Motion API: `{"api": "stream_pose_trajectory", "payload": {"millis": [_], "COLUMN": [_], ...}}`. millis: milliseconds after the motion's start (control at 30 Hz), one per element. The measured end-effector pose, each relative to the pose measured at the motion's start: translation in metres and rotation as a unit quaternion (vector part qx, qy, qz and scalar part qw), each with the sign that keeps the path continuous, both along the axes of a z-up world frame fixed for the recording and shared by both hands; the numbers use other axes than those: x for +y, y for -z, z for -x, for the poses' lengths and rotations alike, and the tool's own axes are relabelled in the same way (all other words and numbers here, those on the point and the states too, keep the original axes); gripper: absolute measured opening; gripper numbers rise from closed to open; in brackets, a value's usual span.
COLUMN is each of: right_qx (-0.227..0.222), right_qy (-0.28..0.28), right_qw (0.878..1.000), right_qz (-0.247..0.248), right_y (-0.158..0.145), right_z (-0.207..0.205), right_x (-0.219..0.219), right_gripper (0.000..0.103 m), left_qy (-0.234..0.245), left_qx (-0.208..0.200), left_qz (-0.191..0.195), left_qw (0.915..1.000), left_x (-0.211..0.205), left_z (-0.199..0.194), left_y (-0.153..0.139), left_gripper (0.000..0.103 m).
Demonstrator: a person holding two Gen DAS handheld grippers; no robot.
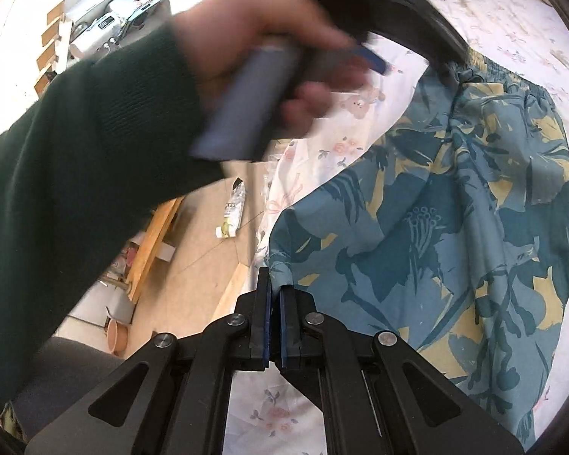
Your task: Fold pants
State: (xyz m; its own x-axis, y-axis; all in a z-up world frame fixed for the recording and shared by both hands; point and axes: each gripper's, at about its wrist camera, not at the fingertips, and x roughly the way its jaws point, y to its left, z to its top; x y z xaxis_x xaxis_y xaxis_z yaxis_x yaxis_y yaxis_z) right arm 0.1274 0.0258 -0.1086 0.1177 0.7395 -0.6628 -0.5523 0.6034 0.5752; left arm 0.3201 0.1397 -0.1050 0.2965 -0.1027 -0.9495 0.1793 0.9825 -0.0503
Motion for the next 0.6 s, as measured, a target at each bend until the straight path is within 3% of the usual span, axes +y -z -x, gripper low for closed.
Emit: {"api": "stream_pose_trajectory", "payload": {"millis": [167,200,300,367,500,600], "right_qx": [0.013,0.017,0.036,0.036,0.037,0.037], "right_qy": [-0.001,-0.007,-0.024,-0.032,-0.01,0.05], "right_qw": [1.0,1.0,0.999,0.999,0.999,0.998], "right_qz": [-0.006,-0.008,-0.004,0.013,0.019,0.019], "right_y": [0.007,0.01,0.026,0.031,0.022,0.011], "right_z": [0.0,0.002,0.017,0.025,0.036,0.039], "right_x": [0.029,0.039,0.065,0.069,0.032,-0.035], "right_gripper": [0.004,0.008,0.009,0.01,0.012,0.019], "left_qy": [-0.014,-0.024,-0.039,-0.038,-0.033,-0.015], "left_qx": [-0.025,-0.017,0.016,0.038,0.075,0.097], "left_qz": [0.04,0.055,0.083,0.08,0.07,0.075], "left_qw": [0.9988,0.9981,0.9957,0.9953,0.9941,0.9924], "left_x": [0.049,0.059,0.071,0.072,0.07,0.061], "left_z": [0.061,0.075,0.11,0.133,0.161,0.17], "left_y": [-0.028,-0.026,-0.01,0.006,0.042,0.059], "left_gripper": [0.084,0.084,0.084,0.084,0.083,0.081]}}
